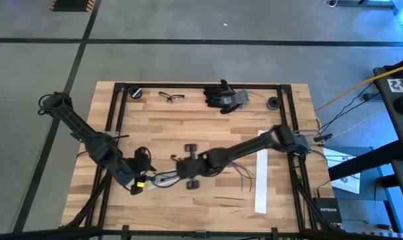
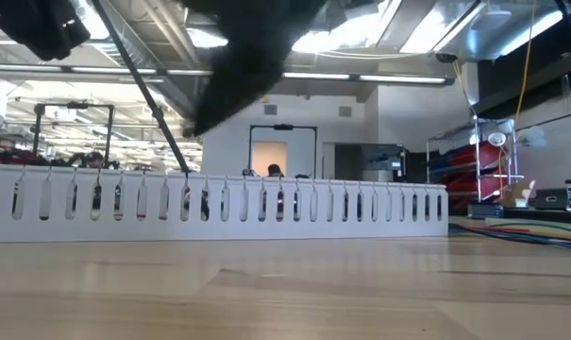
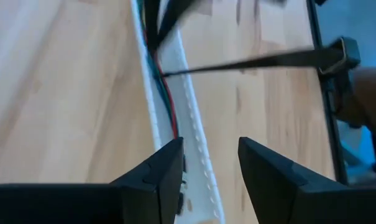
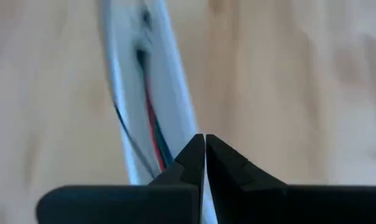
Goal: Ziptie cables
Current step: Adjust the cable duct
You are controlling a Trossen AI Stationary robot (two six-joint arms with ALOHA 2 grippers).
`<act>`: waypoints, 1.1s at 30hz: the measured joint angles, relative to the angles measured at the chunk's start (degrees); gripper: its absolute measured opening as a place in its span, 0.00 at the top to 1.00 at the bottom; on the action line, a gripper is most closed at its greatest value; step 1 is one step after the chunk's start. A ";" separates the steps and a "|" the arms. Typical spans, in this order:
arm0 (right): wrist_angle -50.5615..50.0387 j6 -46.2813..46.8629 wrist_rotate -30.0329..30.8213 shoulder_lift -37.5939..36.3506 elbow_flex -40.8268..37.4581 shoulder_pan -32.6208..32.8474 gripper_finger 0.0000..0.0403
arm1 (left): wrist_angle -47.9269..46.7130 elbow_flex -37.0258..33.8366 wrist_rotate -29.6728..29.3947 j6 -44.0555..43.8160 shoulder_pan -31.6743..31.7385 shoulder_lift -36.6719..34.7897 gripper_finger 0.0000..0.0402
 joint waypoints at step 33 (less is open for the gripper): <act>30.87 27.59 6.74 -44.50 -75.55 2.24 1.00 | 18.11 15.17 -2.52 41.79 30.32 4.62 0.37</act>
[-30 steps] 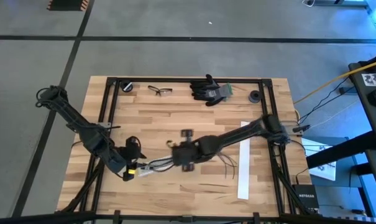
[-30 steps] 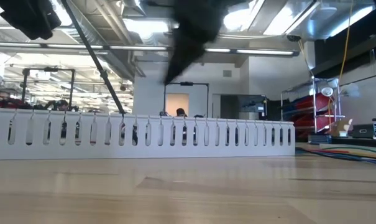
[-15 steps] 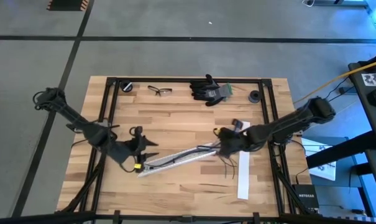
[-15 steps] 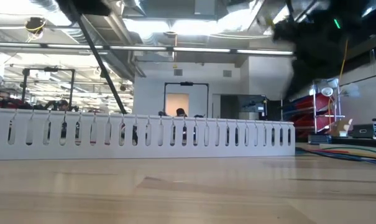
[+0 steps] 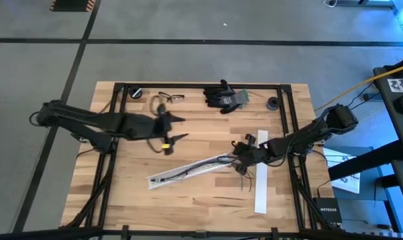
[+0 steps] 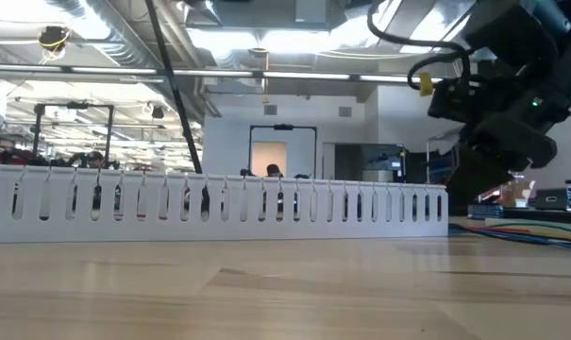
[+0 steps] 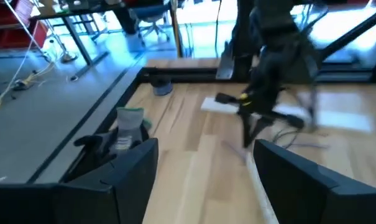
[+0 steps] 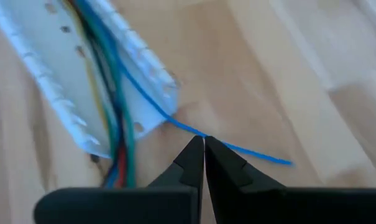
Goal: Ziptie cables
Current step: Adjust the cable duct
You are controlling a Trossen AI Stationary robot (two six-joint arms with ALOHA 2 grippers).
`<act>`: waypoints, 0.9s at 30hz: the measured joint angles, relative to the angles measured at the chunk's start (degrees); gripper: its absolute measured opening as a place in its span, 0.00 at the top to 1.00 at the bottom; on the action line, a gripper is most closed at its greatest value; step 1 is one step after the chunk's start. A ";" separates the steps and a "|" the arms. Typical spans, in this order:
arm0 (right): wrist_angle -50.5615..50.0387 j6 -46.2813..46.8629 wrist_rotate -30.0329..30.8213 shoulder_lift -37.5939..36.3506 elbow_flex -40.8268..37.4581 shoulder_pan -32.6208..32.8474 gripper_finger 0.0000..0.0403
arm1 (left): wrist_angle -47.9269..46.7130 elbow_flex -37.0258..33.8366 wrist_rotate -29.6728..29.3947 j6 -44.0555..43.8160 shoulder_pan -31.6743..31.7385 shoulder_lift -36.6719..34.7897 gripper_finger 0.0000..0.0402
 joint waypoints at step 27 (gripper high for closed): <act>-31.37 2.13 -2.43 5.76 23.74 1.37 1.00 | 0.01 3.45 6.63 -10.93 -8.08 28.43 0.39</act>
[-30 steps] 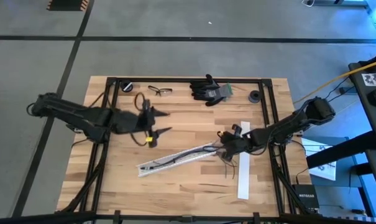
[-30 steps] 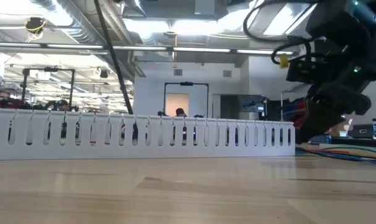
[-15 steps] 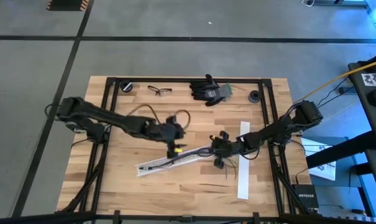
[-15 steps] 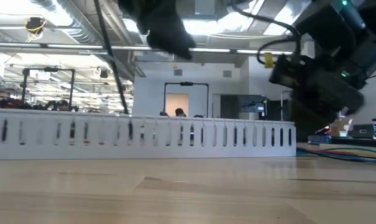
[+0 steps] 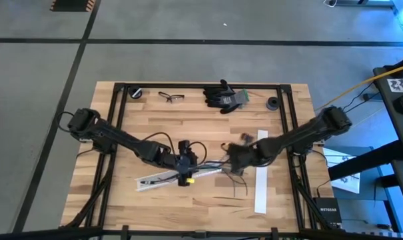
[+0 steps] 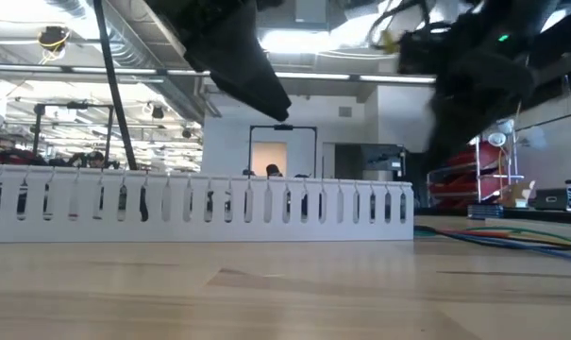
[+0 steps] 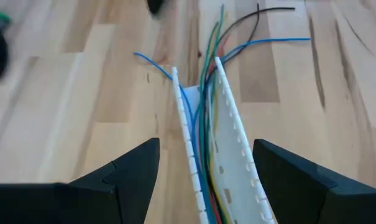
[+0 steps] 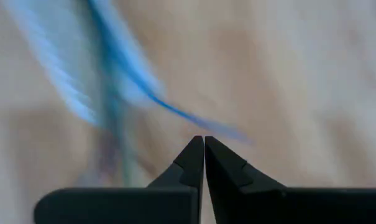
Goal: Ziptie cables
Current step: Adjust the cable duct, then close the cable duct
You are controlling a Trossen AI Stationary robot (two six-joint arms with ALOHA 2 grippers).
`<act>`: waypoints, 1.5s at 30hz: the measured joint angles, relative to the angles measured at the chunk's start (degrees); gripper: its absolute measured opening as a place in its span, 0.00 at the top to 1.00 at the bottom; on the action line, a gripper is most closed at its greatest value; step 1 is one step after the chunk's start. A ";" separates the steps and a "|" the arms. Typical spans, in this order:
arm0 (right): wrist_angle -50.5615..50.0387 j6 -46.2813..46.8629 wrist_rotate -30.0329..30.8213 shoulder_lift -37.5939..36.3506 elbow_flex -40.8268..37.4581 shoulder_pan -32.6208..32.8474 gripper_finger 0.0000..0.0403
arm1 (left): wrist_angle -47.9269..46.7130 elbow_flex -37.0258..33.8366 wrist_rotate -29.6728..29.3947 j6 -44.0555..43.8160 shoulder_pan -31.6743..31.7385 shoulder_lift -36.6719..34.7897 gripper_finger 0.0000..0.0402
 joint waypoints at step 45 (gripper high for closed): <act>1.02 53.22 6.32 -15.65 -30.35 -10.28 0.19 | -3.78 0.00 -1.46 -0.51 -5.80 0.26 0.39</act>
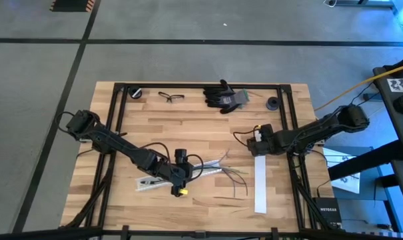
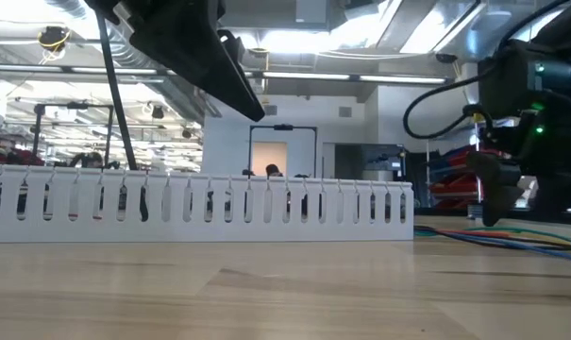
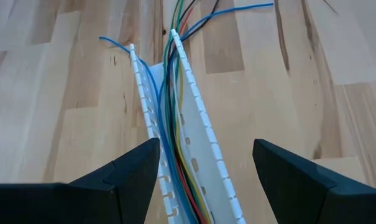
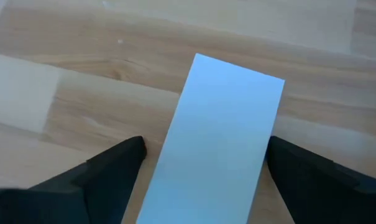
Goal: Ziptie cables
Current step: Close the cable duct
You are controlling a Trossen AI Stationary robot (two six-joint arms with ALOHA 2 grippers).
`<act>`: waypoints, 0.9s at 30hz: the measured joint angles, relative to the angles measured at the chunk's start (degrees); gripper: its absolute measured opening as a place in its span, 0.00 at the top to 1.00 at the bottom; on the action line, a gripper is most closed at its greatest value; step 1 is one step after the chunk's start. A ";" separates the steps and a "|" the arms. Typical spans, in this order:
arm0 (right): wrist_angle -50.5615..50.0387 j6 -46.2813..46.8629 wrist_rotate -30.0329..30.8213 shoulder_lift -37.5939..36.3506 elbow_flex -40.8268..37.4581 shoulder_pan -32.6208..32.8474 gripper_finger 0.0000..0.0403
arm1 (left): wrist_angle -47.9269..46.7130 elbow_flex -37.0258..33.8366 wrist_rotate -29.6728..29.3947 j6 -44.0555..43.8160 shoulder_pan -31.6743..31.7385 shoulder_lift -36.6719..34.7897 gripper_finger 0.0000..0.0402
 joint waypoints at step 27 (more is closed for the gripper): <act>10.86 -21.69 2.91 2.95 2.77 3.34 0.49 | 0.04 0.00 -0.49 -0.67 0.06 0.02 0.39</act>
